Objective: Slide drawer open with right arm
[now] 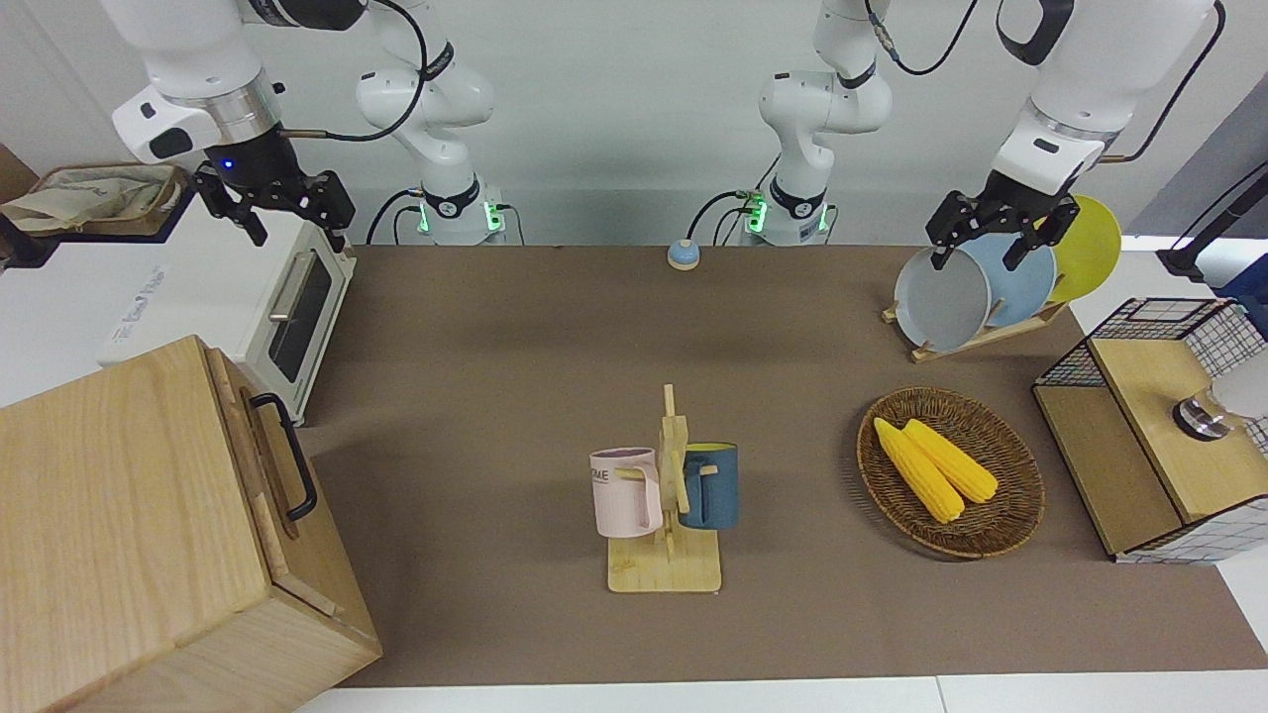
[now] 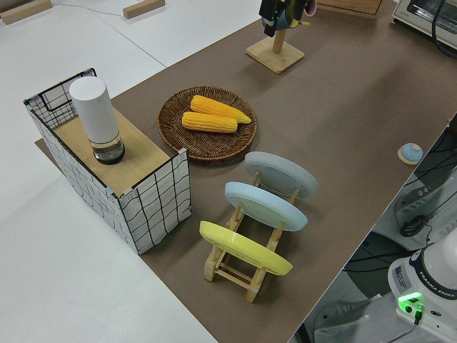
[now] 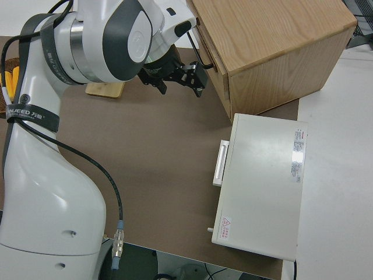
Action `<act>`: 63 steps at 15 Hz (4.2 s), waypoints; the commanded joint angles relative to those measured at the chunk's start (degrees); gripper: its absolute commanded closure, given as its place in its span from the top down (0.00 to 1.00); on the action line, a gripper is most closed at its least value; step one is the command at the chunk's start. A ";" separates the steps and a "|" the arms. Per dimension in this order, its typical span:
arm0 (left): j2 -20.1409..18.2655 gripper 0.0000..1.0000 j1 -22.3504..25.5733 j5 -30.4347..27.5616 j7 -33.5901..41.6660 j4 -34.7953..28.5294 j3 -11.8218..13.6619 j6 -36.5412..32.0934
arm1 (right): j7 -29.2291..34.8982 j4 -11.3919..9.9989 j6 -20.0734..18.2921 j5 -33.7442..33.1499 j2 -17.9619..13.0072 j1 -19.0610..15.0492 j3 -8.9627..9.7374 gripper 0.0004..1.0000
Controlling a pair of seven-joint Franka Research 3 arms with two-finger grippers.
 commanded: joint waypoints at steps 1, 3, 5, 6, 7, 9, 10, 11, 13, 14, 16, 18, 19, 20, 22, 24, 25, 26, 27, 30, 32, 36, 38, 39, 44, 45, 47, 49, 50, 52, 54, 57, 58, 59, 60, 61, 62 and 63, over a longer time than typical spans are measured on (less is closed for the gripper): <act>0.69 1.00 -0.99 0.78 0.34 1.12 0.93 0.04 | 0.42 -0.03 0.47 -11.04 2.51 3.97 0.91 0.99; 0.69 1.00 -0.99 0.78 0.34 1.12 0.93 0.04 | 1.03 -0.47 1.09 -17.98 3.66 4.94 2.49 0.99; 0.69 1.00 -0.99 0.78 0.34 1.12 0.93 0.04 | 2.78 -1.00 2.58 -24.40 4.89 4.94 6.08 0.99; 0.69 1.00 -0.99 0.87 0.34 1.12 0.93 0.04 | 3.66 -1.52 2.93 -27.04 5.68 4.94 6.88 0.99; 0.69 1.00 -0.99 0.78 0.34 1.12 0.93 0.04 | 4.80 -2.14 3.02 -29.50 6.29 5.03 7.24 0.99; 0.69 1.00 -0.99 0.78 0.34 1.12 0.93 0.04 | 5.95 -3.10 4.85 -34.08 7.44 5.29 8.56 0.99; 0.69 1.00 -0.99 0.87 0.34 1.12 0.93 0.04 | 6.48 -4.33 6.52 -36.01 7.96 5.29 8.56 0.99; 0.69 1.00 -0.99 0.78 0.34 1.12 0.93 0.04 | 7.09 -5.30 8.63 -38.03 8.14 5.21 8.65 0.99; 0.69 1.00 -0.99 0.78 0.34 1.12 0.93 0.04 | 7.28 -6.71 11.54 -42.34 9.02 5.29 8.65 0.99; 0.69 1.00 -0.99 0.78 0.34 1.12 0.93 0.04 | 7.19 -6.62 11.81 -44.54 9.98 5.47 8.65 0.99; 0.69 1.00 -0.99 0.78 0.34 1.12 0.93 0.04 | 7.19 -7.23 14.78 -48.41 10.69 5.47 8.74 0.99; 0.69 1.00 -0.99 0.78 0.34 1.12 0.93 0.04 | 7.80 -8.46 18.21 -52.96 11.65 5.47 8.74 0.99; 0.69 1.00 -0.99 0.78 0.34 1.12 0.93 0.04 | 8.76 -9.08 18.49 -55.08 12.27 5.47 8.82 0.99; 0.69 1.00 -0.99 0.78 0.34 1.12 0.93 0.04 | 10.34 -9.26 18.58 -56.85 13.23 5.47 8.82 0.99; 0.69 1.00 -0.99 0.78 0.34 1.12 0.93 0.04 | 12.28 -9.61 18.93 -60.97 14.73 5.47 8.74 0.99; 0.69 1.00 -0.99 0.78 0.34 1.12 0.93 0.04 | 14.38 -10.57 21.81 -64.23 15.79 5.30 8.74 0.98; 0.69 1.00 -0.99 0.87 0.34 1.12 0.93 0.04 | 15.61 -10.93 22.96 -66.25 16.40 5.12 8.74 0.98; 0.69 1.00 -0.99 0.78 0.34 1.12 0.93 0.04 | 16.76 -10.93 23.06 -68.44 17.10 5.12 8.74 0.98; 0.69 1.00 -0.99 0.78 0.34 1.12 0.93 0.04 | 17.46 -11.02 23.06 -70.12 17.63 5.12 8.74 0.98; 0.69 1.00 -0.99 0.78 0.34 1.12 0.93 0.04 | 18.44 -11.19 23.15 -76.18 19.56 5.29 8.74 0.98; 0.69 1.00 -0.99 0.78 0.34 1.12 0.93 0.04 | 18.61 -11.19 23.06 -82.06 21.32 4.95 8.74 0.97; 0.69 1.00 -0.99 0.78 0.34 1.12 0.93 0.04 | 21.42 -11.11 23.06 -85.60 23.26 4.33 8.74 0.97; 0.69 1.00 -0.99 0.87 0.34 1.12 0.93 0.04 | 23.35 -11.19 23.06 -86.39 23.61 4.33 8.74 0.88; 0.69 1.00 -0.99 0.87 0.34 1.12 0.93 0.04 | 23.53 -11.19 23.06 -86.92 23.70 4.15 8.74 0.82; 0.69 1.00 -0.99 0.78 0.34 1.12 0.93 0.04 | 24.59 -11.19 22.54 -88.50 24.23 3.71 8.74 0.36; 0.69 1.00 -0.99 0.78 0.34 1.12 0.93 0.04 | 24.59 -11.19 22.45 -88.50 24.23 3.71 8.74 0.25; 0.69 1.00 -0.99 0.78 0.34 1.12 0.93 0.04 | 24.59 -11.28 22.27 -88.50 24.40 3.80 8.74 0.11; 0.69 1.00 -0.99 0.78 0.34 1.12 0.93 0.04 | 24.68 -11.37 22.10 -88.50 24.49 3.98 8.74 0.04; 0.69 1.00 -0.99 0.87 0.34 1.12 0.93 0.04 | 24.77 -11.37 22.01 -88.50 24.49 4.15 8.74 0.00; 0.69 1.00 -0.99 0.78 0.34 1.12 0.93 0.04 | 24.94 -11.54 21.83 -88.42 24.49 4.50 8.74 0.00; 0.69 1.00 -0.99 0.78 0.34 1.12 0.93 0.04 | 24.94 -11.72 20.70 -88.15 24.41 4.85 8.74 0.00; 0.69 1.00 -0.99 0.78 0.34 1.12 0.93 0.04 | 24.94 -11.72 19.03 -87.01 24.23 6.95 8.82 0.00; 0.69 1.00 -0.99 0.78 0.34 1.12 0.93 0.04 | 24.94 -11.72 18.41 -85.70 24.23 7.83 8.74 0.00; 0.69 1.00 -0.99 0.78 0.34 1.12 0.93 0.04 | 24.94 -11.63 17.71 -85.26 24.14 8.54 8.74 0.00; 0.69 1.00 -0.99 0.78 0.34 1.12 0.93 0.04 | 24.85 -11.63 16.74 -85.16 24.14 9.50 8.82 0.00; 0.69 1.00 -0.99 0.78 0.34 1.12 0.93 0.04 | 24.85 -11.63 15.95 -85.16 24.14 10.21 8.82 0.00; 0.69 1.00 -0.99 0.78 0.34 1.12 0.93 0.04 | 24.85 -11.55 15.77 -84.21 24.05 10.91 8.82 0.00; 0.69 1.00 -0.99 0.78 0.34 1.12 0.93 0.04 | 24.85 -11.20 15.59 -81.85 24.05 11.96 8.82 0.00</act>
